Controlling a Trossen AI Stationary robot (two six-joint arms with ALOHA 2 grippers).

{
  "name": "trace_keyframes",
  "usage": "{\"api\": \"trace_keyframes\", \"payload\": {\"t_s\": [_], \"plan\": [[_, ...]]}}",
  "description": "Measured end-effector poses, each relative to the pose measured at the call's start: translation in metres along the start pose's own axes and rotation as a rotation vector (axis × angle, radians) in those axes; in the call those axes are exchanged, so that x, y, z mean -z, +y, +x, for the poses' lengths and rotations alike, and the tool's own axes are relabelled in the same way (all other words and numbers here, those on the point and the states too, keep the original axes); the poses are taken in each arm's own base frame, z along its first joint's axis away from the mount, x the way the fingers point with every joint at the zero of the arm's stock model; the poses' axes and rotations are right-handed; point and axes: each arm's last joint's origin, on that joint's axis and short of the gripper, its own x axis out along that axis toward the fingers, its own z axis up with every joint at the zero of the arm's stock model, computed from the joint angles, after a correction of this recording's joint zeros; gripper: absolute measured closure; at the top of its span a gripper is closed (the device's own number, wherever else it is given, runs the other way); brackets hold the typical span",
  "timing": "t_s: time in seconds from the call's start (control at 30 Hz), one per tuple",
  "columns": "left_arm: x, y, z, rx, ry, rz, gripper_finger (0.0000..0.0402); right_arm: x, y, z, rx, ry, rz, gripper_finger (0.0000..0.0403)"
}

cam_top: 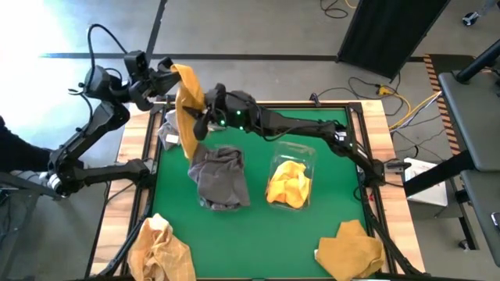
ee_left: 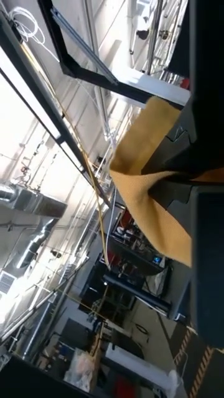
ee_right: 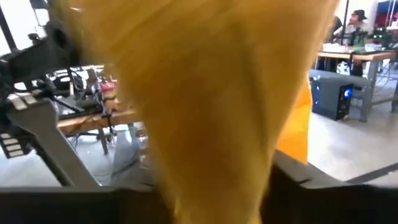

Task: Sort towels by color in basket
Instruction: Put the top orange towel into the right transparent bin

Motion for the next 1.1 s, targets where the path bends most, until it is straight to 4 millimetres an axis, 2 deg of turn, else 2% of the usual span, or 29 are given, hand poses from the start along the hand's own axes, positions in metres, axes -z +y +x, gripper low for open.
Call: {"api": "trace_keyframes", "payload": {"t_s": [0.1, 0.2, 0.3, 0.4, 0.57, 0.67, 0.8, 0.97, 1.1], "plan": [[0.001, 0.0, 0.0, 0.012, 0.017, 0.009, 0.0392, 0.001, -0.006, 0.003, -0.001, 0.003, 0.006, 0.0301], [0.0, -0.001, 0.0, 0.017, 0.016, 0.013, 0.0365, -0.007, -0.012, 0.003, -0.001, -0.018, 0.01, 0.0374], [0.001, 0.001, -0.002, -0.005, 0.029, 0.013, 0.0325, -0.021, -0.016, -0.003, 0.004, -0.038, 0.004, 0.0387], [0.003, -0.001, -0.008, -0.04, 0.073, 0.02, 0.0281, -0.046, -0.018, -0.02, 0.011, 0.006, -0.074, 0.0393], [0.012, -0.012, -0.027, -0.137, 0.176, 0.033, 0.0214, -0.097, -0.015, -0.075, -0.001, 0.152, -0.215, 0.0393], [0.022, -0.021, -0.043, -0.204, 0.271, 0.032, 0.0187, -0.119, -0.008, -0.116, -0.028, 0.284, -0.246, 0.0393], [0.037, -0.027, -0.063, -0.336, 0.383, -0.008, 0.0168, -0.144, 0.007, -0.172, -0.077, 0.402, -0.205, 0.0394], [0.048, -0.034, -0.08, -0.462, 0.444, -0.051, 0.0166, -0.157, 0.029, -0.232, -0.182, 0.555, -0.134, 0.0394], [0.046, -0.044, -0.087, -0.448, 0.422, -0.034, 0.0168, -0.155, 0.048, -0.262, -0.234, 0.671, -0.056, 0.0394]]}}
